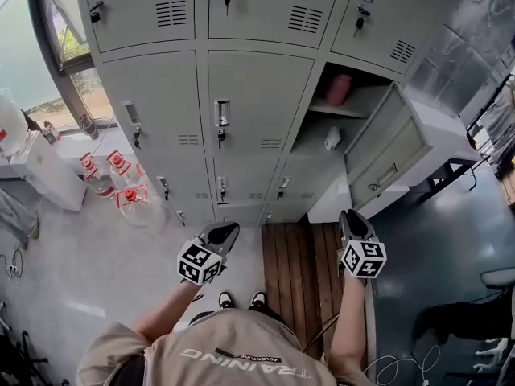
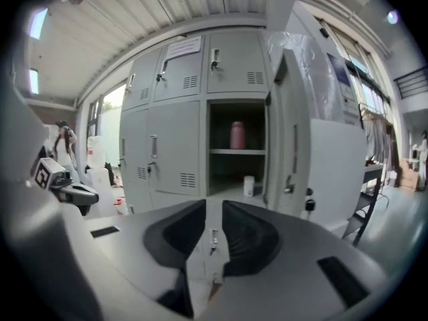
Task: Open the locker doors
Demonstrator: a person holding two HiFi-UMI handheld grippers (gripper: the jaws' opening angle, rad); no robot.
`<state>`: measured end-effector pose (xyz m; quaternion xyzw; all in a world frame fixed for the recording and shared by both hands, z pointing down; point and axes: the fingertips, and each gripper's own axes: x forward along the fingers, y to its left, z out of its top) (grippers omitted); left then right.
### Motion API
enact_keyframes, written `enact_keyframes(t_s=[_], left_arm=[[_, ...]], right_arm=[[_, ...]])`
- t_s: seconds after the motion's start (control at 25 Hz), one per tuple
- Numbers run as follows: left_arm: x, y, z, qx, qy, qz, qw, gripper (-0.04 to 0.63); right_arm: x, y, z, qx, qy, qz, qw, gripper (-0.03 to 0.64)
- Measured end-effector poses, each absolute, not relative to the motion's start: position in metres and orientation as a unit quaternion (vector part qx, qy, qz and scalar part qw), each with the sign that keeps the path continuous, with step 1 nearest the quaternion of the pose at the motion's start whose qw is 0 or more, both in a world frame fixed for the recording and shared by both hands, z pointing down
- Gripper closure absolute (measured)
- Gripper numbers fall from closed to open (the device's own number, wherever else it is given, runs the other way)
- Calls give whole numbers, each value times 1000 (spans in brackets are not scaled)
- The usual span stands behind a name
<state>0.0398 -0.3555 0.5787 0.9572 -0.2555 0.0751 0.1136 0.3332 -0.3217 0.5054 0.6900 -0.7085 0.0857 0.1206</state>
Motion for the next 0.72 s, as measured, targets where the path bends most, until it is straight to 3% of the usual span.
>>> enact_keyframes(t_s=[0.44,0.72], left_arm=[[28,-363,513,945,-316,22,77,589],[26,-359,473,939,-341,-8,41,588]], right_arm=[[184,-342,492,581,-811,52,48,540],[148,-339,461,529,-847,23,50,540]])
